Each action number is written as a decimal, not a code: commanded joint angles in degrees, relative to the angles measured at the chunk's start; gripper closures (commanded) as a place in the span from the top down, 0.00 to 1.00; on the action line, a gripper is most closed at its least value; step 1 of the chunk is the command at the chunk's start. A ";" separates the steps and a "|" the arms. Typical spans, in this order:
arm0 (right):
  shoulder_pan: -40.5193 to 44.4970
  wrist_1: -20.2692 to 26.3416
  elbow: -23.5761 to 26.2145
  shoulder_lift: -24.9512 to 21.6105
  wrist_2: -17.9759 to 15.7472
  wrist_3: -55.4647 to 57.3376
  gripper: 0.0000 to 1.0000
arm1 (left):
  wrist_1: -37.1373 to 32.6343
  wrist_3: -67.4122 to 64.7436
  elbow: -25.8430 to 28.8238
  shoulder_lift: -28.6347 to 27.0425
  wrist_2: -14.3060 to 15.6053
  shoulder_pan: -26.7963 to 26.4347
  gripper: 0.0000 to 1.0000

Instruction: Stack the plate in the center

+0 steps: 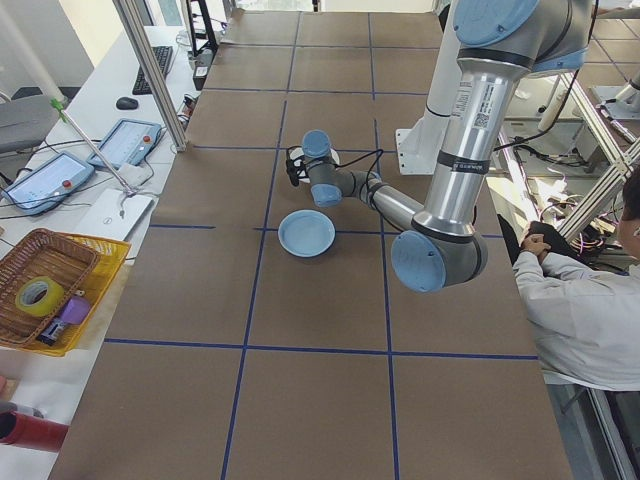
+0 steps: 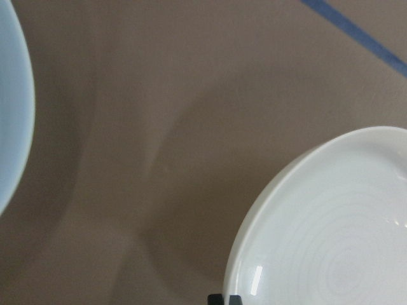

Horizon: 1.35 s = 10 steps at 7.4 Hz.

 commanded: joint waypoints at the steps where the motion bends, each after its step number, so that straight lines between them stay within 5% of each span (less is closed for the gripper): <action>1: 0.00 0.00 0.00 0.00 -0.04 0.02 1.00 | -0.11 11.74 -1.18 5.98 -7.05 -7.84 0.00; 5: 0.00 0.00 0.00 0.00 -0.04 0.02 1.00 | -0.02 27.86 0.39 14.88 -14.45 -16.65 0.00; 10: 0.00 0.09 0.00 0.00 -0.04 0.02 1.00 | -0.11 27.88 7.50 13.14 -16.40 -17.55 0.00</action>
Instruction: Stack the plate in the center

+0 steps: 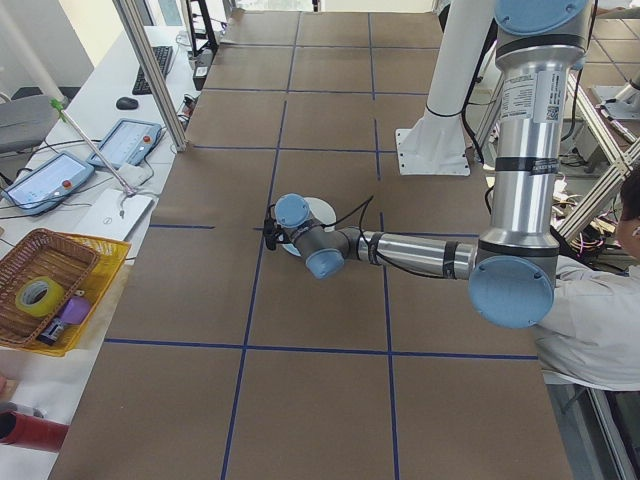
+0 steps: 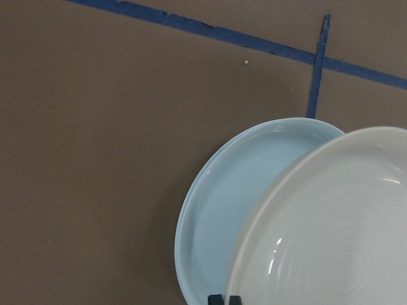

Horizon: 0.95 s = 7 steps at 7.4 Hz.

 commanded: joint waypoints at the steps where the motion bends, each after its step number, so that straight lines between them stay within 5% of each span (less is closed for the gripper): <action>1: 0.00 -0.01 0.00 0.00 -0.03 -0.04 1.00 | 0.02 -0.04 2.16 -0.78 -0.18 0.09 0.00; 5: 0.00 -0.02 0.00 0.00 0.06 -0.04 1.00 | -0.07 -0.21 3.05 -1.14 -0.18 0.26 0.00; 6: 0.00 -0.02 0.00 0.00 0.06 0.05 1.00 | -0.07 -0.21 3.05 -1.14 -0.18 0.35 0.61; 7: 0.00 -0.02 0.00 0.00 0.06 0.05 1.00 | -0.07 -0.39 2.87 -1.14 -0.18 0.27 1.00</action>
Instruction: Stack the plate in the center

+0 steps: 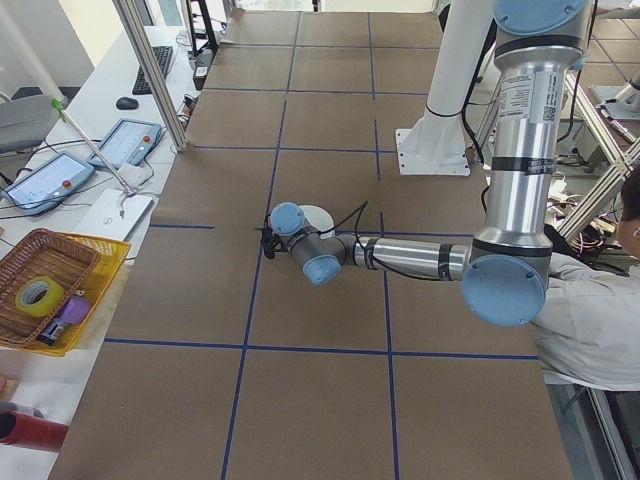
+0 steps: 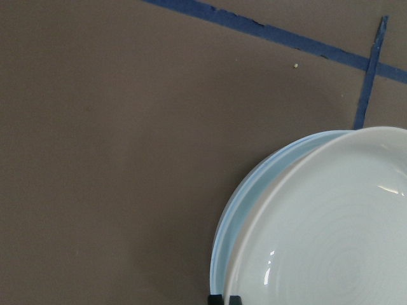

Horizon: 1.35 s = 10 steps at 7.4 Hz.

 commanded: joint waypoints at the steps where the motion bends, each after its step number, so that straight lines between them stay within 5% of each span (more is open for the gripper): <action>1: 0.00 0.00 0.00 0.00 0.00 0.02 1.00 | 0.00 -0.05 -0.19 -0.02 -0.09 -0.03 1.00; 3: 0.00 0.00 0.00 0.00 -0.09 0.02 1.00 | 0.35 0.21 -0.98 0.42 -2.01 -0.38 1.00; 7: 0.00 0.00 0.00 0.00 -0.09 0.02 1.00 | 2.27 17.39 -0.54 4.36 -1.32 -10.74 1.00; 10: 0.00 0.00 0.00 0.00 0.00 0.02 1.00 | 26.54 41.76 -4.92 4.03 6.04 -17.04 1.00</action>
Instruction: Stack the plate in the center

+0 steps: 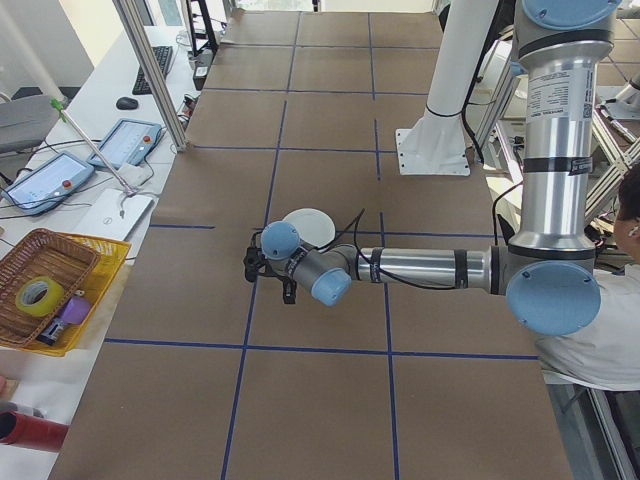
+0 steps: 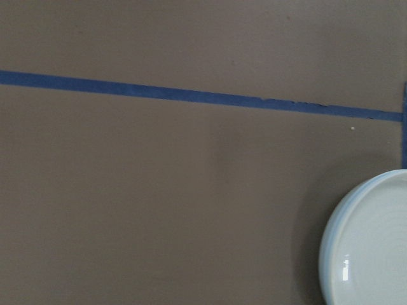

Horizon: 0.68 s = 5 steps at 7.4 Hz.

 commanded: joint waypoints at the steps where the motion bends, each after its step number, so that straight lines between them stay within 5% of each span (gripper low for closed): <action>1: 0.00 0.00 0.00 0.00 -0.02 0.00 1.00 | 20.79 22.61 -4.99 -0.14 7.18 -8.63 1.00; 3: 0.00 0.00 0.00 0.00 -0.02 0.00 1.00 | 32.45 35.42 -6.59 -1.45 10.12 -15.26 1.00; 5: 0.00 0.00 0.00 0.00 -0.02 0.00 1.00 | 32.76 38.28 -6.42 -0.76 9.43 -16.50 1.00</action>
